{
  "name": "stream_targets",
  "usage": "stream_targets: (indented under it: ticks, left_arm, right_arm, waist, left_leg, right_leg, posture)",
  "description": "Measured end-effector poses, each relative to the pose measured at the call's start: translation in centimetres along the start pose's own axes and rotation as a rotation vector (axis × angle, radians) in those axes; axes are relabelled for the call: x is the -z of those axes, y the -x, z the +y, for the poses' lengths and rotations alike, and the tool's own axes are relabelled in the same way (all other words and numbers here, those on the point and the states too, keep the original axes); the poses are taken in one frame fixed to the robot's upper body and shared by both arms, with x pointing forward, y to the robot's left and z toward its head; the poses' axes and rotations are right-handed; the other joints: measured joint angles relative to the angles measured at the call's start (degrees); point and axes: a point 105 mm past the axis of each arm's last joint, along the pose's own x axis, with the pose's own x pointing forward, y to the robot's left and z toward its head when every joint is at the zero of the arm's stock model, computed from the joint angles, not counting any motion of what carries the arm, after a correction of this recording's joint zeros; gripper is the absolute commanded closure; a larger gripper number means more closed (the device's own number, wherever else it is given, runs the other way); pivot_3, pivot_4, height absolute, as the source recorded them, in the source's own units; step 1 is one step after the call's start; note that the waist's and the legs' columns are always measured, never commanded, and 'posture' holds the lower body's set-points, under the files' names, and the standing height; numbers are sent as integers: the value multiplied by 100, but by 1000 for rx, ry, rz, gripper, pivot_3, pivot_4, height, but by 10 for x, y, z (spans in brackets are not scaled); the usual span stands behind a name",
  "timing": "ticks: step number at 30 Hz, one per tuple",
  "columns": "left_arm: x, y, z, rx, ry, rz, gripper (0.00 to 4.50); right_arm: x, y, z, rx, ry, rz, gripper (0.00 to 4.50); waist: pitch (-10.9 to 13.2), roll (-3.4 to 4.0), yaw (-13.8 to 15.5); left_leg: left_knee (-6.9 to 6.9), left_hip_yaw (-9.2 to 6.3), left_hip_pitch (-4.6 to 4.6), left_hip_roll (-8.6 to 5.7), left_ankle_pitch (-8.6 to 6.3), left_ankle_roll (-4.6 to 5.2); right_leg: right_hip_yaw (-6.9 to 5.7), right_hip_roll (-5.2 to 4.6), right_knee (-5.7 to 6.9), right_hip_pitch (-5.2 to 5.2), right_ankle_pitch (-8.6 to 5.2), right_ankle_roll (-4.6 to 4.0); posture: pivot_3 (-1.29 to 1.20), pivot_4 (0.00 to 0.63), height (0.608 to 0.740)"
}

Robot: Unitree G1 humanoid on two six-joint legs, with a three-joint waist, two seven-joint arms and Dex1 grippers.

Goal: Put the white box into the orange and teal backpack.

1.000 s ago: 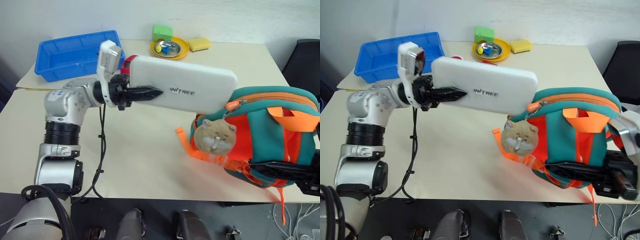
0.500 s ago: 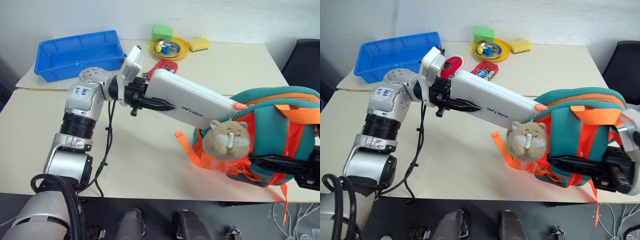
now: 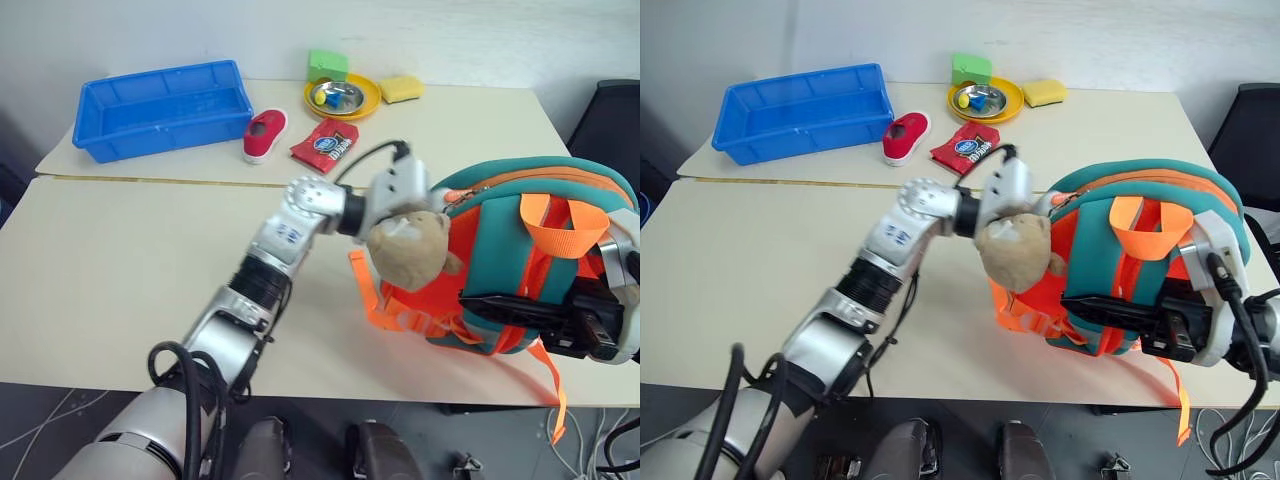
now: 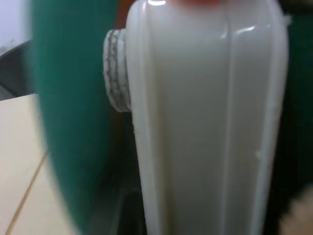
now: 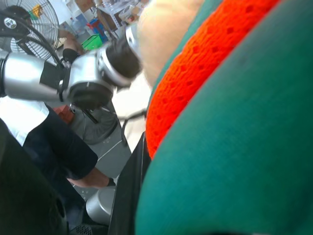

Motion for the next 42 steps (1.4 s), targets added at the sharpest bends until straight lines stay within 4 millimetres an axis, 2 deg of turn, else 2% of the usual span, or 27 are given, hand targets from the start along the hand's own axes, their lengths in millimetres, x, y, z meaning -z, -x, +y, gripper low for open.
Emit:
stream_targets:
  ticks: [3,7,8,12,15,17,19,22,24,28,31,33,36,42]
  left_arm:
    - [2,6,3,-16,23,21,1409]
    - [4,44,15,-50,73,35,201]
    - [3,56,18,-56,81,33,42]
    - [-6,97,22,-63,133,5,42]
    - [-20,134,15,-4,205,-52,42]
    - [-33,151,6,55,257,-104,42]
    - [-49,159,-3,112,280,-156,42]
    - [-70,150,-16,181,261,-204,42]
    - [-71,136,-22,192,219,-181,42]
    - [-47,101,-20,129,212,-89,42]
    - [-31,87,-23,112,200,-37,42]
    - [-28,80,-17,61,160,-12,42]
    - [-23,78,-10,18,164,-8,634]
    - [-18,85,-7,26,181,-4,2369]
  right_arm:
    - [1,-1,-2,14,-5,-2,4500]
    - [2,0,-3,24,-11,-1,4500]
    - [3,0,-4,27,-15,0,4500]
    - [5,0,-5,40,-20,-9,4500]
    - [5,-1,-5,50,-13,-11,4500]
    - [6,-1,-6,58,-13,-10,4500]
    - [6,-1,-7,64,-13,-10,4500]
    - [6,-1,-7,71,-13,-9,4500]
    - [6,-1,-7,75,-12,-7,4500]
    - [7,-3,-5,77,-9,-3,4500]
    - [7,-4,-5,83,-15,-10,4500]
    - [7,-4,-6,89,-21,-17,4500]
    - [8,-4,-6,97,-28,-23,4500]
    - [14,-3,-4,108,-47,-29,4500]
  waist:
    - [-2,3,-45]
    - [-2,5,-97]
    - [-2,5,-106]
    - [-2,4,-103]
    - [-2,5,-113]
    - [-2,5,-125]
    - [-2,5,-119]
    - [-2,5,-67]
    - [-3,6,-37]
    - [-3,6,-7]
    - [-3,6,-30]
    - [-4,7,-16]
    - [-4,7,-9]
    - [-4,7,-7]
  left_leg:
    - [-14,-23,16,-10,3,-5]
    - [-21,-42,17,-7,12,-20]
    - [-21,-43,16,-7,12,-21]
    - [-14,-47,10,-12,12,-21]
    - [-14,-48,10,-13,13,-21]
    - [-14,-51,9,-13,13,-22]
    - [-9,-61,8,-15,13,-21]
    - [1,-80,12,-17,11,-19]
    - [3,-84,23,-19,10,-17]
    - [5,-90,34,-23,7,-12]
    - [-2,-90,32,-23,7,-13]
    - [-3,-91,33,-23,7,-13]
    - [0,-92,32,-23,7,-12]
    - [-1,-93,30,-24,7,-12]
  right_leg:
    - [20,10,13,-6,0,0]
    - [16,18,25,-9,1,-3]
    - [15,17,24,-10,1,-4]
    - [10,9,21,-8,1,-3]
    - [8,7,21,-8,1,-3]
    - [7,7,21,-6,1,-3]
    - [2,5,18,0,0,-3]
    - [-8,4,4,28,1,-3]
    - [-9,4,-4,45,1,-3]
    - [-10,5,-9,62,2,-1]
    - [-7,8,-11,55,2,-1]
    - [-9,8,-11,55,2,-1]
    - [-9,7,-10,56,2,-1]
    - [-11,6,-13,57,1,-1]
  posture:
    - [0,150,740]
    - [0,150,740]
    - [0,150,740]
    - [0,150,740]
    - [0,150,740]
    - [0,150,740]
    - [0,150,740]
    - [0,150,740]
    - [0,150,740]
    - [0,150,740]
    - [0,150,740]
    - [0,150,740]
    - [0,150,740]
    - [0,150,740]
